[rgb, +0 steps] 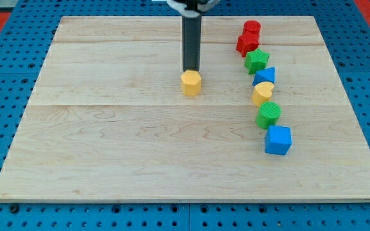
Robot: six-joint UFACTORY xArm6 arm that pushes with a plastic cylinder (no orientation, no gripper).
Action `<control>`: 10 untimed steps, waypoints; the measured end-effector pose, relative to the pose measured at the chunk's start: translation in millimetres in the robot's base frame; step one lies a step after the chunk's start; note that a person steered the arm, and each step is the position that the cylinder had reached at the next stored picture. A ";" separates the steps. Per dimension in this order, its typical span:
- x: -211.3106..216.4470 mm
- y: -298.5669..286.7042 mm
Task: Move the yellow hexagon below the blue cube
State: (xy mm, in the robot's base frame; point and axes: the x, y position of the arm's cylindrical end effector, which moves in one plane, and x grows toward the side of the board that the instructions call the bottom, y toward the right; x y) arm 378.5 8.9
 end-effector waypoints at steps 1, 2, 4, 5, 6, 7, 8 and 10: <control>43.9 -2.5; 90.9 24.1; 124.4 4.7; 154.5 56.1; 155.5 6.4; 168.2 -14.8; 196.0 15.4; 196.1 85.6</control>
State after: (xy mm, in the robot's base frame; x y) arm 574.6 94.4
